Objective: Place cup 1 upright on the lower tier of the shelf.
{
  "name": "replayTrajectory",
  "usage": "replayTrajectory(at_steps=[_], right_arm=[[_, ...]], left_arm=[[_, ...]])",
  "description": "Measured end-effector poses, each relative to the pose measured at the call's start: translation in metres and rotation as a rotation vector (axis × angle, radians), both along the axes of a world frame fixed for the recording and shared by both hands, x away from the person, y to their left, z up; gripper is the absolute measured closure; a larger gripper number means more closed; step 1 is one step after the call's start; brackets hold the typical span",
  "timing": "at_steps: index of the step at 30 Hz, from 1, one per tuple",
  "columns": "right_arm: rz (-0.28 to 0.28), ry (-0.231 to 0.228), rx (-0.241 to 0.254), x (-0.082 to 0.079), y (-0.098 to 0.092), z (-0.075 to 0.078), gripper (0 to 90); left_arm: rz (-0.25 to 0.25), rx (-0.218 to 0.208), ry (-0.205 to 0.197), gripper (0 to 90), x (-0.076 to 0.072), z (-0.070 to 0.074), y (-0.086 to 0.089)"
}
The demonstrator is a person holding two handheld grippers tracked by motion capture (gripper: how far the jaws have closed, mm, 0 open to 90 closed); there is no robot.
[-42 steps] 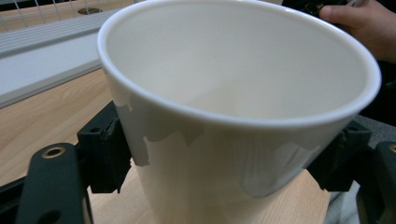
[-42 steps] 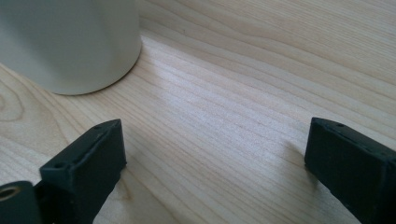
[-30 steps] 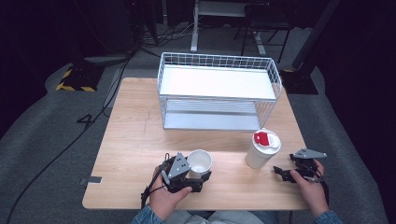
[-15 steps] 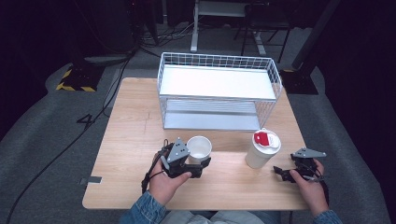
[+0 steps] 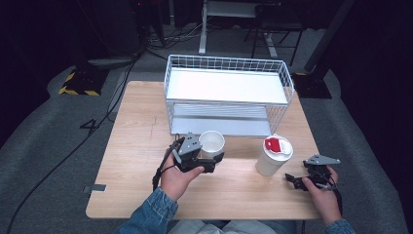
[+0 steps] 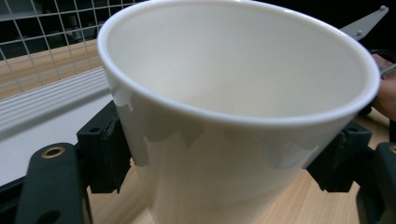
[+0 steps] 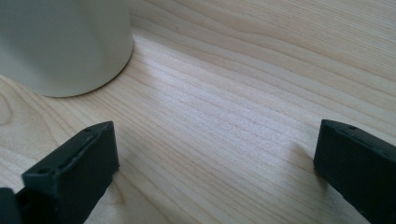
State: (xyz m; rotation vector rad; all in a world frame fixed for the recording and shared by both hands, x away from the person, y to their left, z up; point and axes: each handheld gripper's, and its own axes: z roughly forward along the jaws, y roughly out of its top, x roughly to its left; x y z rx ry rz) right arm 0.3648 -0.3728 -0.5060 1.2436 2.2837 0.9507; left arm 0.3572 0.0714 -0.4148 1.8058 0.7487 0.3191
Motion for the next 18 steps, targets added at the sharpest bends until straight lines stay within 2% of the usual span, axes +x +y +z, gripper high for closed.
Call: replayTrajectory(at_steps=[9,11,18], right_arm=[[-0.006,0.000,0.000,0.000,0.001,0.000,0.0],[-0.006,0.000,0.000,0.000,0.001,0.000,0.0],[-0.006,0.000,0.000,0.000,0.001,0.000,0.0]], left_arm=[[0.008,-0.010,-0.030,21.1,0.021,0.000,-0.010],[0.011,-0.026,-0.033,21.1,0.025,-0.001,-0.012],[0.026,-0.006,-0.038,21.1,0.039,-0.004,-0.018]])
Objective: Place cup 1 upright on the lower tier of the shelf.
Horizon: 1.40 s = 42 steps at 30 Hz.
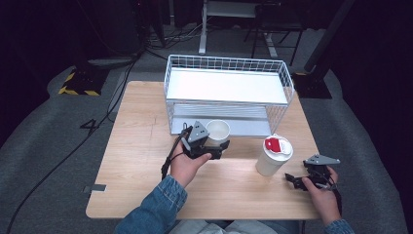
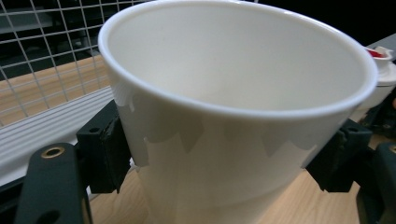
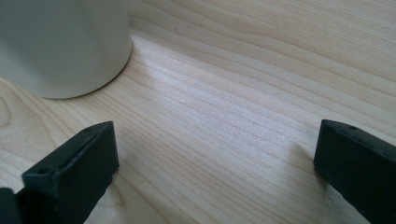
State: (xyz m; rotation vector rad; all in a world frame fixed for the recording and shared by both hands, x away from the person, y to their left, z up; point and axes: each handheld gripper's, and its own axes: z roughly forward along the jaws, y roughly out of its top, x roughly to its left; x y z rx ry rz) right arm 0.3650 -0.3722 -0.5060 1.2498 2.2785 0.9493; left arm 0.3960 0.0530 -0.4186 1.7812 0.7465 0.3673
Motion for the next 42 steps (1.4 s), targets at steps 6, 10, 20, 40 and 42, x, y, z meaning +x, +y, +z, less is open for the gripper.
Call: replayTrajectory(at_steps=[6,10,20,40,42], right_arm=[[0.000,0.000,0.000,0.000,0.000,0.000,0.0],[0.000,0.000,0.000,0.000,0.000,0.000,0.0],[0.000,0.000,0.000,0.000,0.000,0.000,0.0],[0.000,0.000,0.000,0.000,0.000,0.000,0.0],[0.000,0.000,0.000,0.000,0.000,0.000,0.0]], left_arm=[[0.013,-0.009,-0.034,21.1,0.013,0.000,-0.006],[0.029,-0.017,-0.021,21.1,0.021,-0.003,-0.009],[0.077,0.018,-0.036,21.1,0.042,-0.012,-0.019],[0.217,0.041,-0.069,21.2,0.081,-0.034,-0.030],[0.223,0.048,-0.071,21.1,0.084,-0.037,-0.031]])
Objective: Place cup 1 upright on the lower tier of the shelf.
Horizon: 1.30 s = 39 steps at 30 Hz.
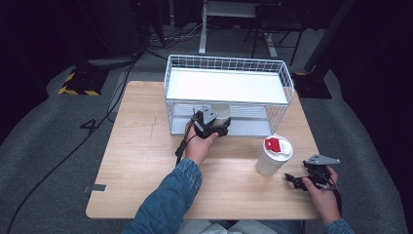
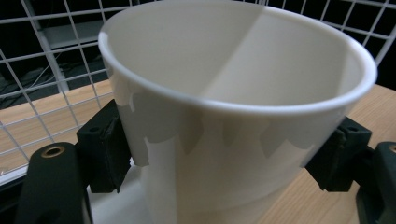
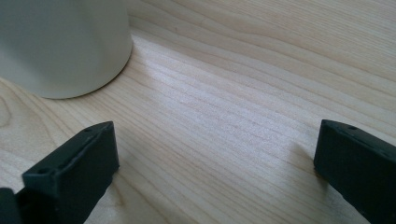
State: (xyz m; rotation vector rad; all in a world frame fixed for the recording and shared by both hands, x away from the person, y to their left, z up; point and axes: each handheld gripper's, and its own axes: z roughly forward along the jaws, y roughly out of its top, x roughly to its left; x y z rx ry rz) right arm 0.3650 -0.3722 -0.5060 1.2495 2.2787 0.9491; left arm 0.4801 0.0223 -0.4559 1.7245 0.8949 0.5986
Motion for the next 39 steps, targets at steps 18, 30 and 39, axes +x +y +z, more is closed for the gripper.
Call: replayTrajectory(at_steps=[18,30,39], right_arm=[[0.000,0.000,0.000,0.000,0.000,0.000,0.1],[0.000,-0.001,0.000,0.000,0.000,0.000,0.1],[0.000,-0.001,0.000,0.000,0.000,0.000,0.1]], left_arm=[[0.052,-0.006,0.013,21.1,0.023,-0.020,0.001],[0.071,-0.002,0.055,20.8,0.028,-0.025,0.001],[0.080,-0.001,0.099,15.8,0.029,-0.028,0.001]])
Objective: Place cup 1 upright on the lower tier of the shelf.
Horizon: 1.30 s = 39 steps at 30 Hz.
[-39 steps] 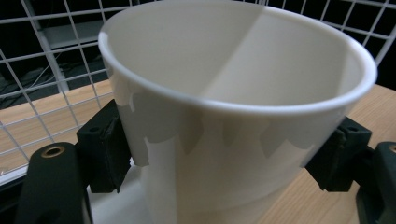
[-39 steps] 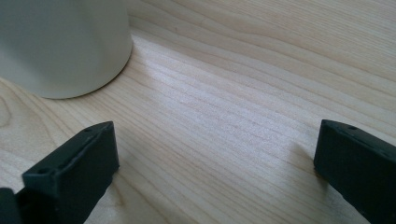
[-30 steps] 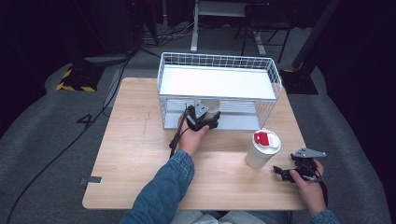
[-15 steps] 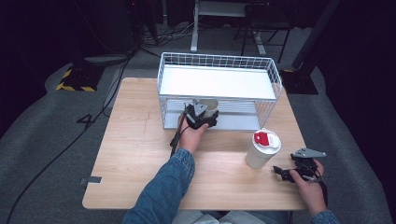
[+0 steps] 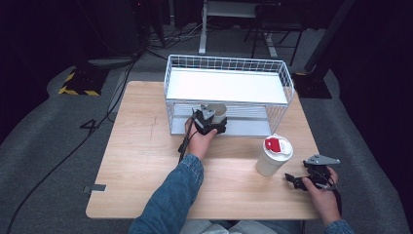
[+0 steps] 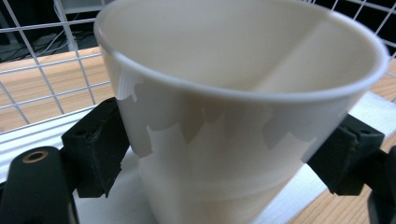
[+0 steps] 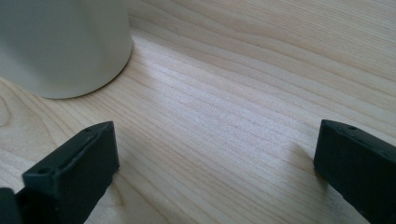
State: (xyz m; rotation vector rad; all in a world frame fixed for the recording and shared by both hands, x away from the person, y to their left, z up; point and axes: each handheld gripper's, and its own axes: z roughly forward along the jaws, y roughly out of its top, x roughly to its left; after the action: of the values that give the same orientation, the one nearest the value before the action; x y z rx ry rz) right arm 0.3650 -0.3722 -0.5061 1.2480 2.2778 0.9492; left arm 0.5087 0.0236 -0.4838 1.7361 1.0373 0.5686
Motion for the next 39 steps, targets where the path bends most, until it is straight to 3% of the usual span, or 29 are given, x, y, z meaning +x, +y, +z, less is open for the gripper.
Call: replayTrajectory(at_steps=[2,12,18,26,39], right_arm=[[0.000,-0.001,-0.001,0.000,0.000,0.000,0.2],[0.004,0.000,-0.002,0.000,0.000,0.000,0.3],[0.004,0.000,-0.002,0.000,0.000,0.000,0.2],[0.005,0.003,-0.002,0.000,0.000,0.000,0.0],[0.012,0.002,-0.002,0.002,0.003,0.000,0.0]], left_arm=[[-0.002,-0.002,0.009,15.8,-0.001,0.001,0.002],[-0.023,0.028,-0.036,15.6,-0.014,0.013,0.012],[-0.033,0.021,-0.048,15.6,-0.028,0.019,0.021],[-0.045,0.045,-0.071,15.7,-0.047,0.029,0.029],[-0.109,0.055,-0.076,15.8,-0.084,0.055,0.041]])
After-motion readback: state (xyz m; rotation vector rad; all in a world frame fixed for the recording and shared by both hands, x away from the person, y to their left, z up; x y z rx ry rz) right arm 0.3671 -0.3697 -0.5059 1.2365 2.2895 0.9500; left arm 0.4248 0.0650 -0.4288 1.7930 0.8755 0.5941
